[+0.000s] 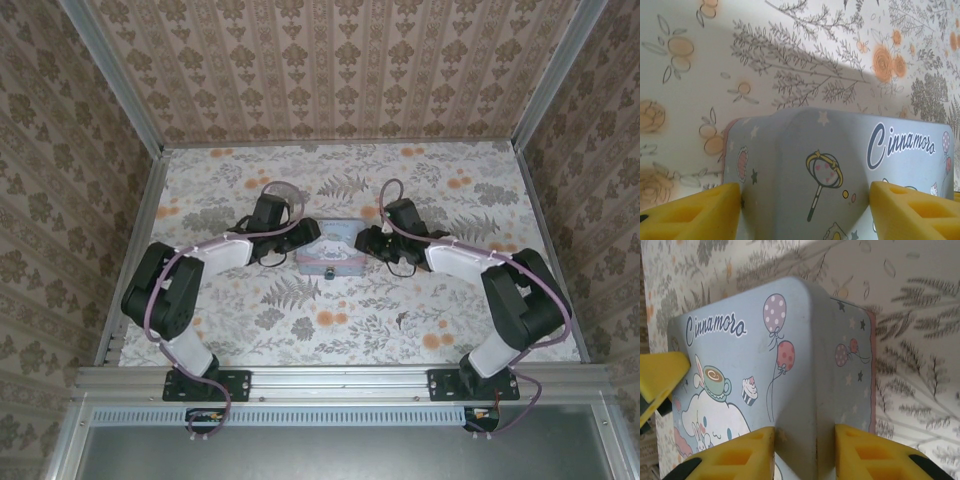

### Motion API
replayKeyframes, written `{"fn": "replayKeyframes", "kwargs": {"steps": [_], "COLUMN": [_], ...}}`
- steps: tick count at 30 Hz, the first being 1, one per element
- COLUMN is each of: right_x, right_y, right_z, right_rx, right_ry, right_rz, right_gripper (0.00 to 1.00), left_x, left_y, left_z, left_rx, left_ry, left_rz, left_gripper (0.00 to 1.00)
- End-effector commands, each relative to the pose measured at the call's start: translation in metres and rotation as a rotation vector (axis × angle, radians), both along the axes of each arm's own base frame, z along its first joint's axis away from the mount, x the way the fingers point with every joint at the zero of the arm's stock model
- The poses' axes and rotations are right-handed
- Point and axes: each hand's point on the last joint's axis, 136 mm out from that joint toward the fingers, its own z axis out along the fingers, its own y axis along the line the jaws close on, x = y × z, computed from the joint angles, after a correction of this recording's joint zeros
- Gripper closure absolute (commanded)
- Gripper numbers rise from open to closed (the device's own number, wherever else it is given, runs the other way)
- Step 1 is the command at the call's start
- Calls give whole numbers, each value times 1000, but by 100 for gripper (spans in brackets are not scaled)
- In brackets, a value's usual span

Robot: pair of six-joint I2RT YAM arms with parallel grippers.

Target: Unlock a padlock with a key

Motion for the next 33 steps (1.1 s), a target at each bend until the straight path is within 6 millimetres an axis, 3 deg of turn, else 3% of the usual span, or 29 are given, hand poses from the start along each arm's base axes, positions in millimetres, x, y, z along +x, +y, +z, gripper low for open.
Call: {"fn": "replayKeyframes", "kwargs": {"steps": [1, 3, 6, 8, 11, 16, 20, 25, 33], "right_x": [12, 13, 12, 11, 2, -34, -77, -126, -164], "right_y": [11, 9, 3, -5, -26, -56, -87, -117, -117], "right_z": [-1, -1, 4, 11, 22, 30, 22, 4, -17], "right_rx": [55, 60, 61, 53, 20, -89, -278, -444, -462], "right_ry": [-6, -6, -18, -36, -59, -43, 9, 114, 208], "right_rz": [0, -5, -15, -36, -77, -82, -47, -26, -65], "right_gripper": [66, 63, 49, 38, 33, 33, 35, 38, 45], "left_x": [-21, -20, -14, -10, -2, 6, -2, -21, -56], "left_y": [-30, -28, -17, -8, 7, 42, 63, 65, 33], "left_z": [-4, -7, -9, -7, 0, 18, 33, 54, 68], "left_rx": [-68, -66, -60, -58, -61, -66, -64, -49, 37], "left_ry": [46, 46, 43, 35, 10, -31, -46, -67, -100], "left_rz": [-141, -127, -94, -71, -36, 31, 61, 43, -77], "left_gripper": [32, 31, 28, 25, 19, 12, 10, 9, 9]}}
